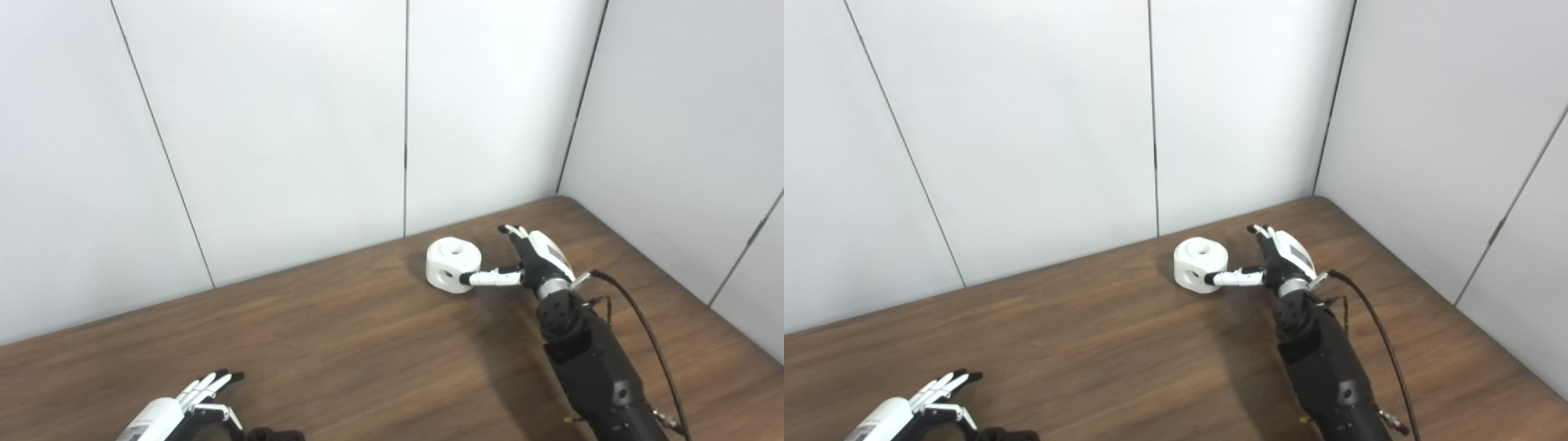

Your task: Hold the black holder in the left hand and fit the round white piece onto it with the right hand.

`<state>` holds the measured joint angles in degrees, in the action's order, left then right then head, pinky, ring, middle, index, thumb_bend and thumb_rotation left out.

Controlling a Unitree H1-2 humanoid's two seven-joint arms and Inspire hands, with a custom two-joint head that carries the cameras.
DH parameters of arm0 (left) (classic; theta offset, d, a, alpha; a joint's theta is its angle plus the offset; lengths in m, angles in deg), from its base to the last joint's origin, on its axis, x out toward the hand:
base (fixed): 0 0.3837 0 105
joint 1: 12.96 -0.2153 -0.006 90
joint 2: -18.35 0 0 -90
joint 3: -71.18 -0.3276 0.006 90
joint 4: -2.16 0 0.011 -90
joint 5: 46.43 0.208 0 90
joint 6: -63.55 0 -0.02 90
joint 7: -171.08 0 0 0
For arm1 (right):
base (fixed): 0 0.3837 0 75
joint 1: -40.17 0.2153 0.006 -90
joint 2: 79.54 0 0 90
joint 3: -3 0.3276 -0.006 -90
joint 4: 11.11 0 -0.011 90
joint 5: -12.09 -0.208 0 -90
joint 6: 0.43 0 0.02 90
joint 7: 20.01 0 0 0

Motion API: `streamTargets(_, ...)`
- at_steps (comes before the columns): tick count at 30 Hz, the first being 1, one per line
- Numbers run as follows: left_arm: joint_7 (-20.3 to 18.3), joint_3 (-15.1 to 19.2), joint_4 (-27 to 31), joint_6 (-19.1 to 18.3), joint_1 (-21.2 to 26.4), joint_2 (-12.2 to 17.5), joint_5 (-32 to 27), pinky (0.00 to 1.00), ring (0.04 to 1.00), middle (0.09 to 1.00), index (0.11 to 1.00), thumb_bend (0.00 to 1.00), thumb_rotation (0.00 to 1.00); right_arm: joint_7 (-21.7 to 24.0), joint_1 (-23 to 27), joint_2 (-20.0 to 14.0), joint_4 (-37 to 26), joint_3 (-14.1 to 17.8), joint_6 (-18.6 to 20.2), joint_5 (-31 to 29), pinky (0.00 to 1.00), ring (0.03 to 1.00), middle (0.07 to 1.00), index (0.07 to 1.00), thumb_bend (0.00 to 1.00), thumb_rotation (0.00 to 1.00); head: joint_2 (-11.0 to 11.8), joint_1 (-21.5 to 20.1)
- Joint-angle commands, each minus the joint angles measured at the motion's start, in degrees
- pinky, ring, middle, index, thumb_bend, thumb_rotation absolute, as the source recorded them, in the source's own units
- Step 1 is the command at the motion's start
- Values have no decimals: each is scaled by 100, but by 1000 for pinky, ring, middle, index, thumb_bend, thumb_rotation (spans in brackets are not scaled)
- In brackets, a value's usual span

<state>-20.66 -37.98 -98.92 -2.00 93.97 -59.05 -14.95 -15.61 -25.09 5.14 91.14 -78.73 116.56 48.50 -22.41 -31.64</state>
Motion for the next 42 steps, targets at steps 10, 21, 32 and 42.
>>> streamTargets(10,-177,35,-125,-139,-49,311,156,1000,1000,969,479,513,46,-83,206,-68,136,-362,-18,-205,853,1000,1000,900,1000,468,-1,-49)
streamTargets(21,-176,42,-121,-146,-53,309,148,1000,1000,968,479,513,46,-47,176,-1,30,-584,-32,-295,881,1000,1000,904,1000,481,11,-29)
streamTargets(32,-193,52,-113,-164,-68,304,121,1000,1000,969,478,512,46,-345,182,0,103,-803,-145,-579,888,1000,1000,882,1000,459,22,1)
streamTargets(42,-189,49,-102,-168,-68,301,141,1000,1000,966,479,513,46,-1209,244,148,517,-949,-408,-462,799,961,952,710,842,342,37,51)
